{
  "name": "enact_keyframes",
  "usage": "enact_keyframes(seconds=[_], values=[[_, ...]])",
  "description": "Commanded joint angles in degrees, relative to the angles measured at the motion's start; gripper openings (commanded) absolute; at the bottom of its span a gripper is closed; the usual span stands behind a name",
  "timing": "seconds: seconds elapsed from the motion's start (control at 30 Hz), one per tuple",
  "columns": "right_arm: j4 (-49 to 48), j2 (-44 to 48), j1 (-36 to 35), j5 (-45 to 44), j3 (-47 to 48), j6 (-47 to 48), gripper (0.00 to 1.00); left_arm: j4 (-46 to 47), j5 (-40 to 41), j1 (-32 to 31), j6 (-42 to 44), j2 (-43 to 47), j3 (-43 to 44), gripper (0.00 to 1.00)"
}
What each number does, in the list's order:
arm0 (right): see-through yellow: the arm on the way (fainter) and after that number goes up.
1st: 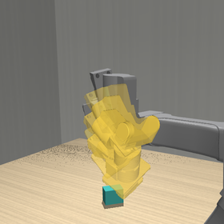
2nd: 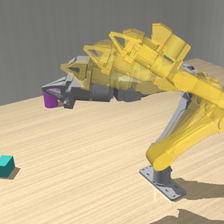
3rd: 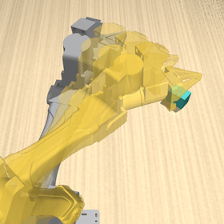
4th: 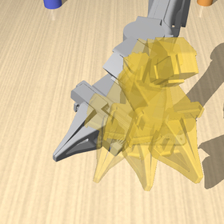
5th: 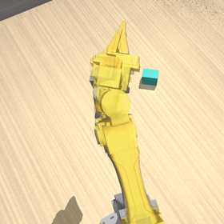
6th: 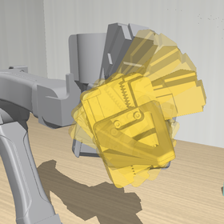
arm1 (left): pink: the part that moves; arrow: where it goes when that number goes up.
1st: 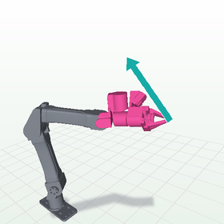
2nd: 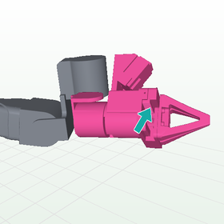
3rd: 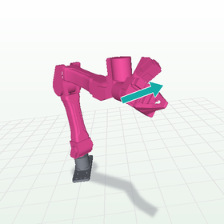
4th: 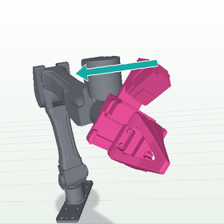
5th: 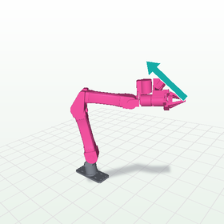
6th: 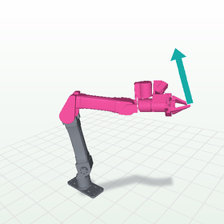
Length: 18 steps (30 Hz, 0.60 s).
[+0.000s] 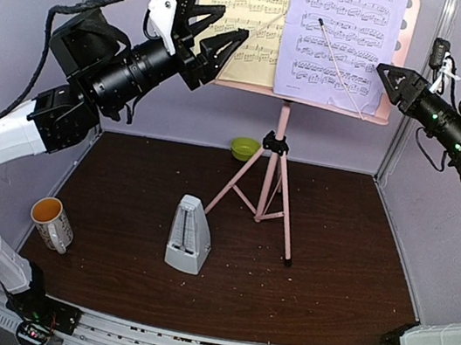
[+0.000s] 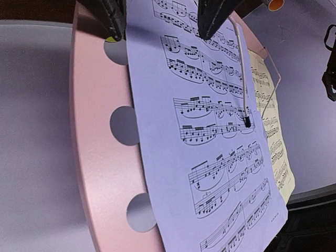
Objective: Set up the instrument practice props
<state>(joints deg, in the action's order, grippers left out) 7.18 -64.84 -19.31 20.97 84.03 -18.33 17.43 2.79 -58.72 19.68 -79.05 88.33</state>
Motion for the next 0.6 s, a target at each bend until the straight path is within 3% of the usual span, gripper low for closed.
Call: enact_keyframes(seconds=[0.0, 0.57], values=[[-2.0, -0.3, 0.5, 3.6, 2.8, -4.4, 0.48, 4.5, 0.3, 0.4, -1.4, 2.1, -1.4, 0.57], [-7.6, -1.5, 0.4, -4.3, 14.1, 3.9, 0.45, 5.2, -1.4, 1.2, -2.5, 2.4, -2.2, 0.57]])
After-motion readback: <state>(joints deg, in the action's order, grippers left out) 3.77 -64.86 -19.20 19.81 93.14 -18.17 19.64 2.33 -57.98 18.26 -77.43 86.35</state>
